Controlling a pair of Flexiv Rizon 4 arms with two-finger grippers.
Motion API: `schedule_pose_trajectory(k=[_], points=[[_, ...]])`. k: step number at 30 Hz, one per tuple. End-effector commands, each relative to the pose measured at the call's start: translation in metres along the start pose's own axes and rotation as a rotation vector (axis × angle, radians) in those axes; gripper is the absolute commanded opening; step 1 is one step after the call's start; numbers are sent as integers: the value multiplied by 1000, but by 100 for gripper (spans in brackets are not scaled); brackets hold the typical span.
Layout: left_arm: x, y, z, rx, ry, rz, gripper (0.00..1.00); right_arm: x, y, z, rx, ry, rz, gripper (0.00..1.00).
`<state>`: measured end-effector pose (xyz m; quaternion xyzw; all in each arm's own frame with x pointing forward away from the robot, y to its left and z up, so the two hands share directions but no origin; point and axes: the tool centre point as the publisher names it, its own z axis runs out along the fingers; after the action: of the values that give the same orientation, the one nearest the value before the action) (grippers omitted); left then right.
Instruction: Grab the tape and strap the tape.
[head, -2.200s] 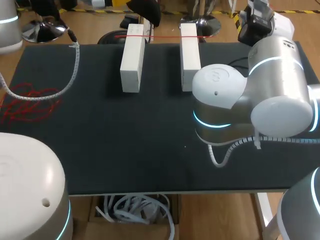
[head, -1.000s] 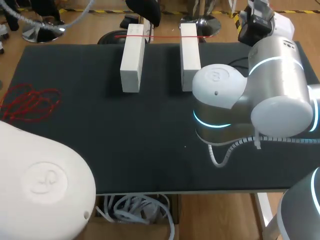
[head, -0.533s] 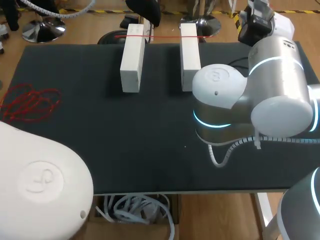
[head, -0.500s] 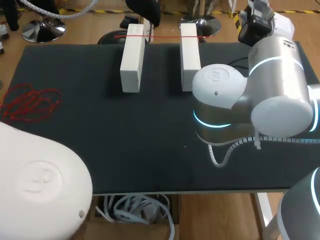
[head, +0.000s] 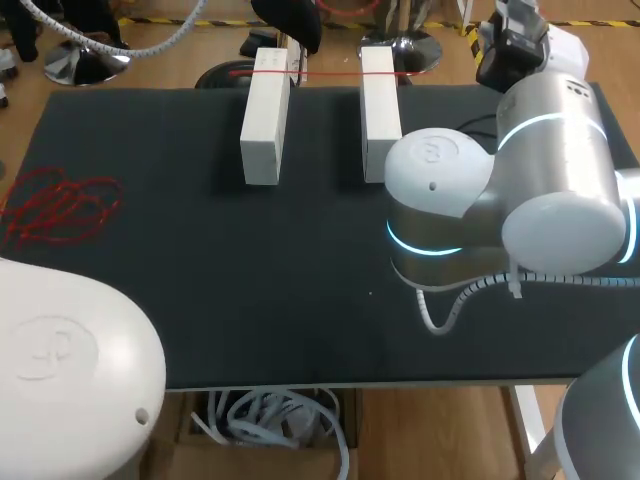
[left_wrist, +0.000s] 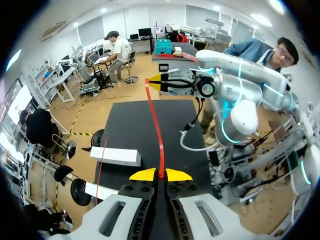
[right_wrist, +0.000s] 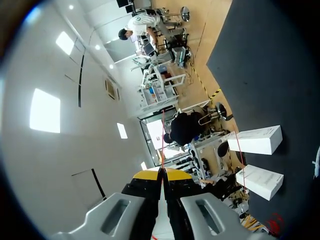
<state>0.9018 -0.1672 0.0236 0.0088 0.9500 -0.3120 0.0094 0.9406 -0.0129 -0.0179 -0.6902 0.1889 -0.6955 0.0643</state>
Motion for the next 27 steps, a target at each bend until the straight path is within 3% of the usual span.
schedule_pose_trajectory(k=[1, 16, 27], points=[[0, -3, 3, -6, -9, 10, 0, 3, 0, 0, 0, -7, -3, 0], [2, -19, 0, -14, 18, 48, 0, 3, 0, 0, 0, -7, -3, 0], [2, -19, 0, -14, 18, 48, 0, 3, 0, 0, 0, -7, -3, 0]])
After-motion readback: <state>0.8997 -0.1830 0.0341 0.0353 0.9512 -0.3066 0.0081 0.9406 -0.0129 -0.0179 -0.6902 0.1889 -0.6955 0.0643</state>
